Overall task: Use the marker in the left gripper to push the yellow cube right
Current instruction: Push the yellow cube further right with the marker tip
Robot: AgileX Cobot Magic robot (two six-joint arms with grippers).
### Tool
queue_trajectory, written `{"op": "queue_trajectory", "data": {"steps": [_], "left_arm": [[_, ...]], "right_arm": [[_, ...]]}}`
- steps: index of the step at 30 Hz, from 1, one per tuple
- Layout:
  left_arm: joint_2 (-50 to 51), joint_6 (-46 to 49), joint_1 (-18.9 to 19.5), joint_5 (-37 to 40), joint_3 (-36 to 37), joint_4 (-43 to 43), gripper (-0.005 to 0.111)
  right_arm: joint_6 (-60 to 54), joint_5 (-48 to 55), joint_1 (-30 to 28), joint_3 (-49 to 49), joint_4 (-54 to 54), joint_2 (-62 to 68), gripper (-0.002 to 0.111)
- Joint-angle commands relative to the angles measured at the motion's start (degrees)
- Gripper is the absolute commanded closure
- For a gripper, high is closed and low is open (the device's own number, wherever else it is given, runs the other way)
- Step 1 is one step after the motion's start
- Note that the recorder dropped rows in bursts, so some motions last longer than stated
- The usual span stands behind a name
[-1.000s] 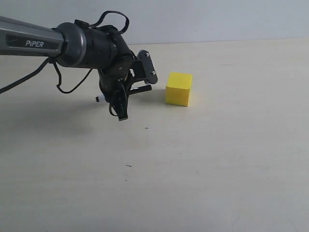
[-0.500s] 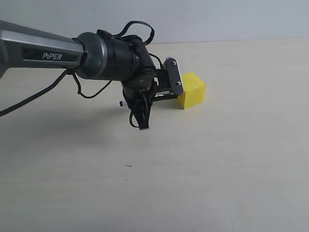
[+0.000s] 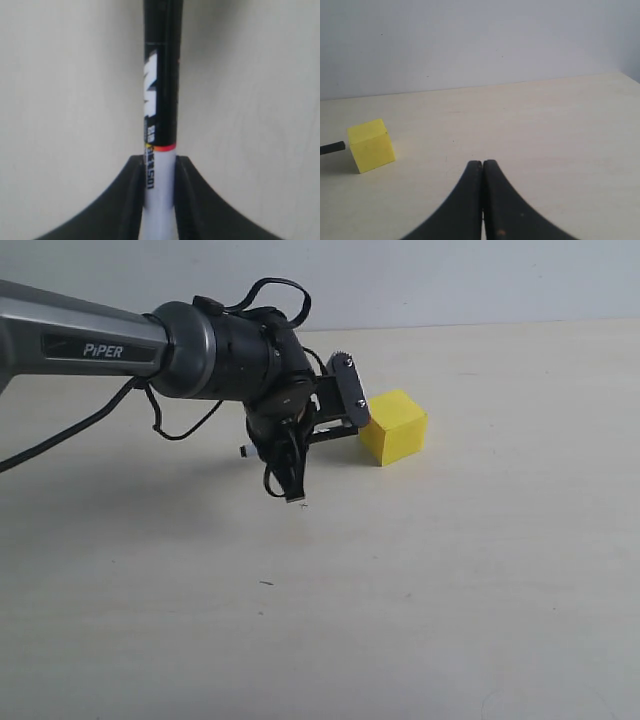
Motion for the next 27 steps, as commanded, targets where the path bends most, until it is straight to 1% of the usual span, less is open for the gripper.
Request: {"op": "queue_trajectory", "data": {"steps": [1, 4, 12, 15, 20, 21, 27], "left_arm": [[1.4, -1.9, -0.2, -2.7, -3.5, -0.7, 0.107], [2.0, -2.6, -0.2, -0.6, -4.8, -1.1, 0.107], [2.0, -2.6, -0.2, 5.0, -4.8, -0.8, 0.107], [2.2, -3.1, -0.2, 3.8, -4.8, -0.8, 0.107], [4.0, -3.5, -0.2, -4.1, -5.1, -1.2, 0.107], [4.5, -3.8, -0.2, -4.6, -5.5, -1.2, 0.107], [5.5, -4.2, -0.2, -1.2, -6.5, -0.7, 0.107]], "right_arm": [[-0.1, -0.7, -0.3, 0.3, 0.1, -0.3, 0.108], [-0.1, -0.7, -0.3, 0.3, 0.1, -0.3, 0.108], [-0.2, -0.7, -0.3, 0.3, 0.1, -0.3, 0.108], [-0.2, -0.7, -0.3, 0.3, 0.1, -0.3, 0.108], [-0.2, -0.7, -0.3, 0.3, 0.1, -0.3, 0.108], [-0.2, -0.7, -0.3, 0.3, 0.1, -0.3, 0.108], [-0.2, -0.7, -0.3, 0.3, 0.1, -0.3, 0.108]]}}
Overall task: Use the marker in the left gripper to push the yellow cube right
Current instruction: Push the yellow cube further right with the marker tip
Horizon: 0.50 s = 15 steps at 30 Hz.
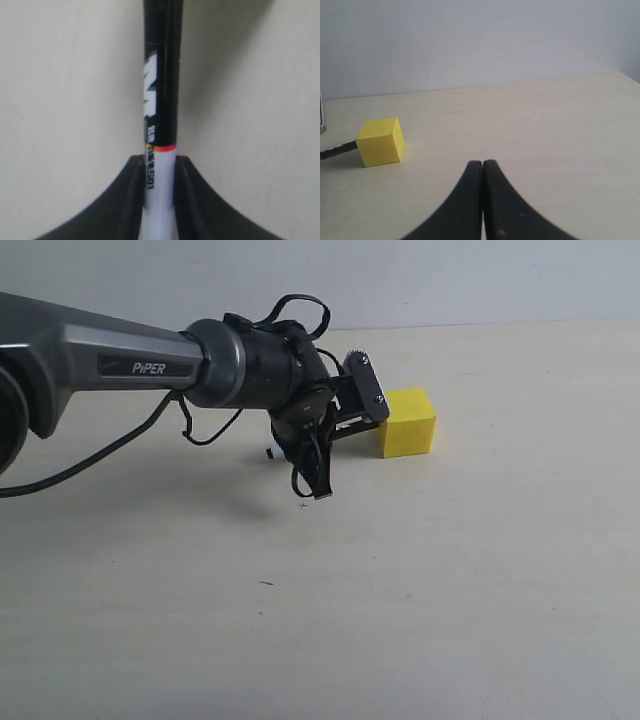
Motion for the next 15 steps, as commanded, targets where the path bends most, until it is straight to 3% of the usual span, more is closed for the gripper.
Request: {"op": "queue_trajectory", "data": {"steps": [1, 6, 15], "left_arm": [[-0.2, -0.9, -0.1, 2.7, -0.5, 0.3, 0.107], [-0.4, -1.0, -0.1, 4.7, -0.5, 0.5, 0.107], [-0.3, -4.1, -0.5, 0.1, -2.4, 0.3, 0.107]], "right_arm": [[-0.2, -0.7, -0.3, 0.3, 0.1, -0.3, 0.108], [-0.2, -0.7, -0.3, 0.3, 0.1, -0.3, 0.108], [-0.1, -0.7, -0.3, 0.3, 0.1, -0.3, 0.108]]}}
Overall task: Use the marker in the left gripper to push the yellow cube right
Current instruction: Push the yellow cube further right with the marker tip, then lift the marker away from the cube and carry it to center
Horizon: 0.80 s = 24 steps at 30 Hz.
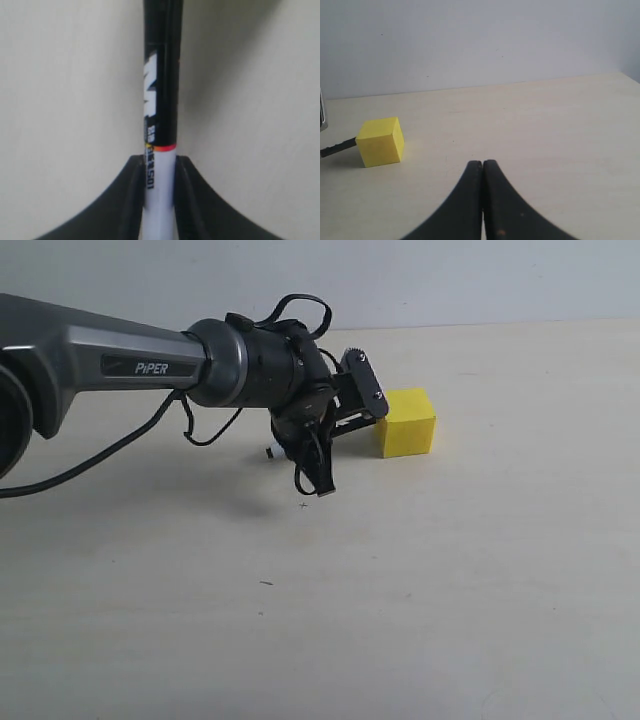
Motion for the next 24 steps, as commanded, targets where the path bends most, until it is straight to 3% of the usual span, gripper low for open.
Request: {"op": "queue_trajectory", "data": {"steps": [1, 8, 12, 18, 24], "left_arm": [[-0.5, -1.6, -0.6, 0.3, -1.6, 0.0, 0.107], [-0.6, -1.7, -0.6, 9.8, -1.8, 2.6, 0.107], [-2.3, -6.8, -0.6, 12.3, -1.8, 2.0, 0.107], [-7.0, -13.7, -0.5, 13.2, -1.7, -4.0, 0.107], [-11.8, -14.2, -0.5, 11.6, 3.5, -13.4, 0.107]], "right_arm": [[-0.1, -0.7, -0.3, 0.3, 0.1, -0.3, 0.108], [-0.2, -0.7, -0.3, 0.3, 0.1, -0.3, 0.108], [-0.2, -0.7, -0.3, 0.3, 0.1, -0.3, 0.108], [-0.2, -0.7, -0.3, 0.3, 0.1, -0.3, 0.108], [-0.2, -0.7, -0.3, 0.3, 0.1, -0.3, 0.108]]}}
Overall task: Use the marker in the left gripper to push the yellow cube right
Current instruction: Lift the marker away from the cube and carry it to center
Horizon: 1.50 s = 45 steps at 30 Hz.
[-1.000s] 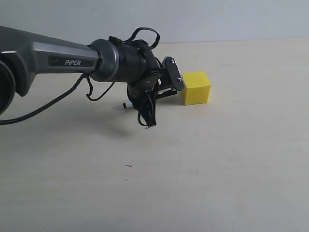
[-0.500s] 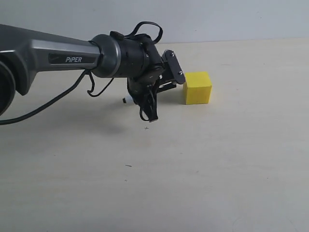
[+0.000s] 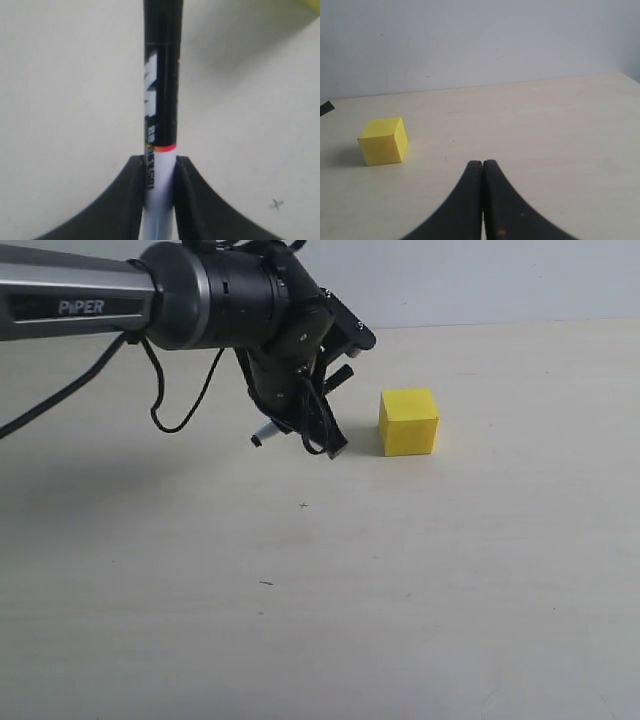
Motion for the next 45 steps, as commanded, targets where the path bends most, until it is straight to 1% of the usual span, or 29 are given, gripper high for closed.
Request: {"op": "queue_trajectory", "data": {"steps": [1, 5, 9, 12, 17, 19, 21, 26, 30, 31, 32, 36, 38, 41, 45], "left_arm": [[-3.8, -2.5, -0.1, -1.8, 5.1, -6.9, 0.107], [-6.9, -10.1, -0.1, -6.0, 11.3, -9.2, 0.107], [-9.7, -23.4, -0.1, -11.3, 16.2, -10.4, 0.107], [-10.2, -27.7, -0.3, -11.0, 16.9, -13.1, 0.107], [-10.2, -29.2, -0.3, -9.5, 16.9, -19.5, 0.107], [-9.9, -33.2, -0.3, -9.5, 16.9, -21.9, 0.107], [-9.7, -38.1, -0.3, -9.3, 16.9, -21.8, 0.107], [-7.8, -44.0, -0.3, -6.7, 16.9, -21.4, 0.107], [-6.5, -43.9, -0.3, -4.2, 16.4, -21.4, 0.107], [-6.1, -42.6, -0.3, -2.5, 15.5, -18.9, 0.107], [-6.0, -42.7, -0.3, -1.9, 15.2, -18.2, 0.107], [-5.3, -41.7, -0.3, -0.9, 12.9, -19.4, 0.107], [-4.2, -39.8, -0.3, 0.0, 11.0, -20.0, 0.107], [-0.9, -37.2, -0.3, 3.7, 6.1, -20.1, 0.107], [2.3, -36.7, -0.3, 6.7, 1.2, -20.2, 0.107]], "right_arm": [[-0.2, -0.7, -0.3, 0.3, 0.1, -0.3, 0.108], [-0.2, -0.7, -0.3, 0.3, 0.1, -0.3, 0.108], [-0.2, -0.7, -0.3, 0.3, 0.1, -0.3, 0.108], [-0.2, -0.7, -0.3, 0.3, 0.1, -0.3, 0.108], [-0.2, -0.7, -0.3, 0.3, 0.1, -0.3, 0.108], [-0.1, -0.7, -0.3, 0.3, 0.1, -0.3, 0.108], [-0.1, -0.7, -0.3, 0.3, 0.1, -0.3, 0.108], [-0.2, -0.7, -0.3, 0.3, 0.1, -0.3, 0.108], [-0.1, -0.7, -0.3, 0.3, 0.1, -0.3, 0.108], [-0.1, -0.7, -0.3, 0.3, 0.1, -0.3, 0.108], [-0.2, -0.7, -0.3, 0.3, 0.1, -0.3, 0.108], [-0.2, -0.7, -0.3, 0.3, 0.1, -0.3, 0.108], [-0.2, -0.7, -0.3, 0.3, 0.1, -0.3, 0.108], [-0.2, -0.7, -0.3, 0.3, 0.1, -0.3, 0.108], [-0.2, -0.7, -0.3, 0.3, 0.1, -0.3, 0.108]]}}
